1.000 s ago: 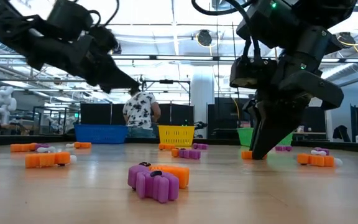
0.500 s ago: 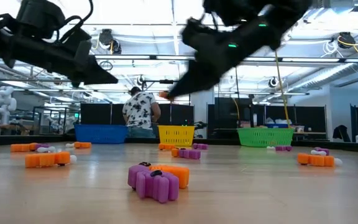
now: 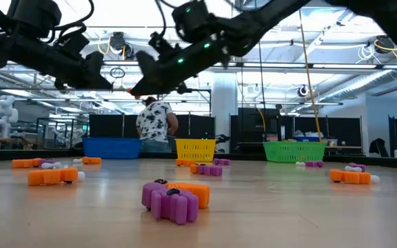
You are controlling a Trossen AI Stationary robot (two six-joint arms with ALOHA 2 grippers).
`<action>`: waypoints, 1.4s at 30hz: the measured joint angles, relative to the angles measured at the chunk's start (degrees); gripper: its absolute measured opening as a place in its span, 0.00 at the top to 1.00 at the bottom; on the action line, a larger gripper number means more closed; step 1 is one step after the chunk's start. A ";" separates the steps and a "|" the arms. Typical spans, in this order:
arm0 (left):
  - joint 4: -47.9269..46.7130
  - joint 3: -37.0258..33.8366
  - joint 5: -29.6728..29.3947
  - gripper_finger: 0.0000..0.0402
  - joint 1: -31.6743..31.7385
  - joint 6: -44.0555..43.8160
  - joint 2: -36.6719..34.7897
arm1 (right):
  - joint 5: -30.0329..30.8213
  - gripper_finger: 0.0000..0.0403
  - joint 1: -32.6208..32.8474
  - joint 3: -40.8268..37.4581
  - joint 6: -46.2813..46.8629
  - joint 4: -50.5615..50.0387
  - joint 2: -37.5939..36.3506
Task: Sort Halloween decoration
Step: Put the orange skeleton toy into the green bin
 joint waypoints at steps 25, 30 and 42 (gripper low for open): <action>-2.69 0.00 0.21 1.00 1.63 0.37 -3.19 | 11.77 0.99 -13.29 7.77 0.26 -56.55 -13.67; -2.70 0.00 4.69 1.00 1.63 0.46 -3.18 | 11.73 1.00 -18.90 -6.87 5.44 -56.22 -21.97; -2.73 0.00 19.31 1.00 1.58 0.02 0.73 | 5.30 1.00 -36.64 -24.18 6.42 -48.23 -24.12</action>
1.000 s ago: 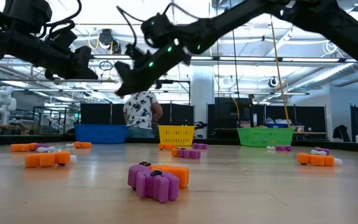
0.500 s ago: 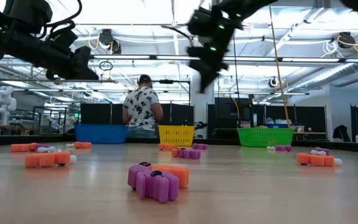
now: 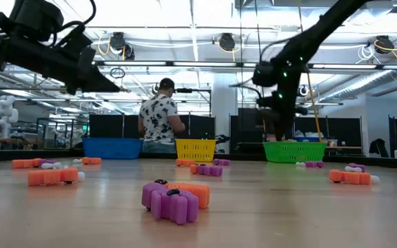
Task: Sort Halloween decoration
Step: Put the orange skeleton toy into the green bin, then put the violet skeleton toy into the blue bin
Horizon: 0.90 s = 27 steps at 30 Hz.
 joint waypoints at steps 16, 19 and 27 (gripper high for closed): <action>5.13 0.73 16.53 1.00 -6.71 0.33 14.69 | -5.58 0.73 -2.49 2.69 -2.61 -8.12 -1.10; 2.99 3.14 16.76 1.00 -10.01 0.62 16.50 | -5.68 0.70 -1.04 2.69 -3.44 -8.18 -4.86; -8.54 10.65 16.67 1.00 -20.23 1.37 19.14 | -8.48 0.97 6.77 -8.27 -5.26 10.16 -17.11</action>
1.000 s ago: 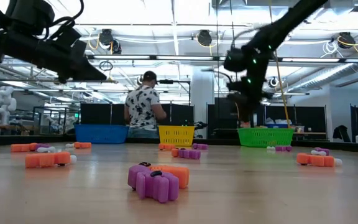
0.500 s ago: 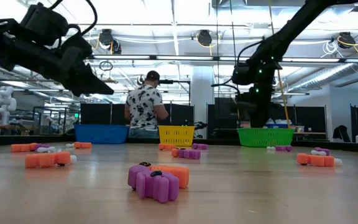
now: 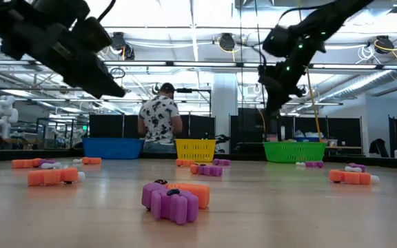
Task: Sort Halloween decoration
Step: Put the violet skeleton toy into the blue bin
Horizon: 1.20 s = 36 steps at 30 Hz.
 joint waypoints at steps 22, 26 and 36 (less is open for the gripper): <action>-42.01 18.68 -4.78 1.00 -33.14 -44.41 9.66 | -4.37 1.00 21.00 -24.95 -4.57 52.43 -6.61; -42.15 18.70 -10.15 1.00 -36.67 -43.78 13.45 | -4.37 1.00 21.00 -24.95 -5.08 52.38 -6.61; -53.02 24.10 -9.67 1.00 -16.90 -13.08 15.68 | -4.35 1.00 21.00 -24.95 -5.04 53.28 -6.61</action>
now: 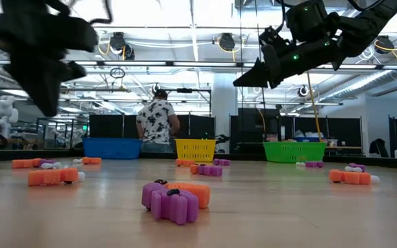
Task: Sort Halloween decoration
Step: Put the violet skeleton toy into the blue bin
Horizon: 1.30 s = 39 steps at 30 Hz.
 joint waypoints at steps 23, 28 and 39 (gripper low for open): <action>0.86 0.08 5.00 0.64 9.08 23.72 19.93 | 0.00 1.00 0.00 0.00 -0.47 -1.38 0.00; 1.67 0.15 5.04 0.75 9.04 24.89 21.10 | 0.01 1.00 0.00 0.00 -0.47 -1.38 0.00; 2.25 0.43 3.17 0.97 11.66 25.00 18.67 | 0.00 1.00 0.00 0.02 -0.78 -1.88 0.00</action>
